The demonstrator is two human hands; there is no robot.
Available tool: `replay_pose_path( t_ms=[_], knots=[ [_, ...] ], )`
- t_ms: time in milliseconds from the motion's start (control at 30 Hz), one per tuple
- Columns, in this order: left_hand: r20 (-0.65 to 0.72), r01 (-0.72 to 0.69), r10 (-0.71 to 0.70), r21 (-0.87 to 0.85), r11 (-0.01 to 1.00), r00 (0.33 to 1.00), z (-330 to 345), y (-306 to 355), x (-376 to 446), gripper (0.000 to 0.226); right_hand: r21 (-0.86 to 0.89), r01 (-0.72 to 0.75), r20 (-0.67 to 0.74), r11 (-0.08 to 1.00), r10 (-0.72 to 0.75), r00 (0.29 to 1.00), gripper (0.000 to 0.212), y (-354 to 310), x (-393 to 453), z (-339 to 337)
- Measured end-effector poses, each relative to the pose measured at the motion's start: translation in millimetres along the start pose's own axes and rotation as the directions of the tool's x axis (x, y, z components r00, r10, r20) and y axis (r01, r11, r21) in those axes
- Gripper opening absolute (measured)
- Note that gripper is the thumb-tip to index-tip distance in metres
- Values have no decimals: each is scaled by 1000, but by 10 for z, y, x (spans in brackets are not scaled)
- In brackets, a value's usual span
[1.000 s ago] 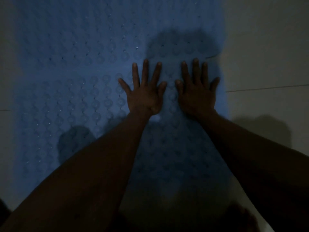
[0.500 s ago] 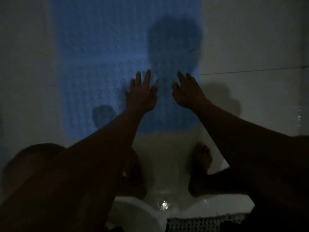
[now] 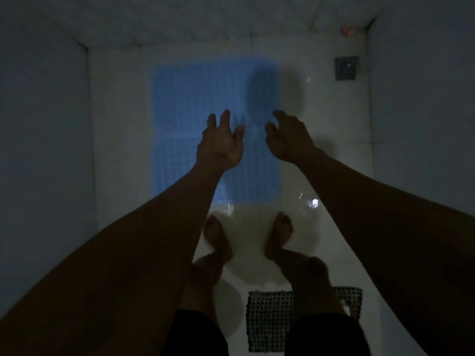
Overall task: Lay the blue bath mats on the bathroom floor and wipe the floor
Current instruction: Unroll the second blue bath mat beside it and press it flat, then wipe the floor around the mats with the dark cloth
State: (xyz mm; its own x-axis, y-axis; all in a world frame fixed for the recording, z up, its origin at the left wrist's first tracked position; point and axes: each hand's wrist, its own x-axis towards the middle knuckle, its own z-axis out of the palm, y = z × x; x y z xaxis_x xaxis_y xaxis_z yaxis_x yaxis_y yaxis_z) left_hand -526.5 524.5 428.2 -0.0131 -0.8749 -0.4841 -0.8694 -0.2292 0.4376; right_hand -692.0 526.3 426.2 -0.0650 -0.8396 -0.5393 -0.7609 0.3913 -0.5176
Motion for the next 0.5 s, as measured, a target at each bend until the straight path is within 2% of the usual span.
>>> replay_pose_path(
  t_ms=[233, 333, 500],
  knots=[
    [-150, -115, 113, -3, 993, 982, -1443, 1359, -570, 65, 27, 82, -142, 996, -77, 987, 54, -747, -738, -1722],
    [-273, -238, 222, -28, 971, 936, -2038, 2049, -796, 63, -10, 168, -257, 986, -165, 952, 52, -1099, -1037, -2546],
    [-424, -386, 321, -75, 919, 847, -2849, 3009, -1131, 62, 35, 247, -414, 968, -211, 885, 55, -1630, -1429, -3736]
  ],
)
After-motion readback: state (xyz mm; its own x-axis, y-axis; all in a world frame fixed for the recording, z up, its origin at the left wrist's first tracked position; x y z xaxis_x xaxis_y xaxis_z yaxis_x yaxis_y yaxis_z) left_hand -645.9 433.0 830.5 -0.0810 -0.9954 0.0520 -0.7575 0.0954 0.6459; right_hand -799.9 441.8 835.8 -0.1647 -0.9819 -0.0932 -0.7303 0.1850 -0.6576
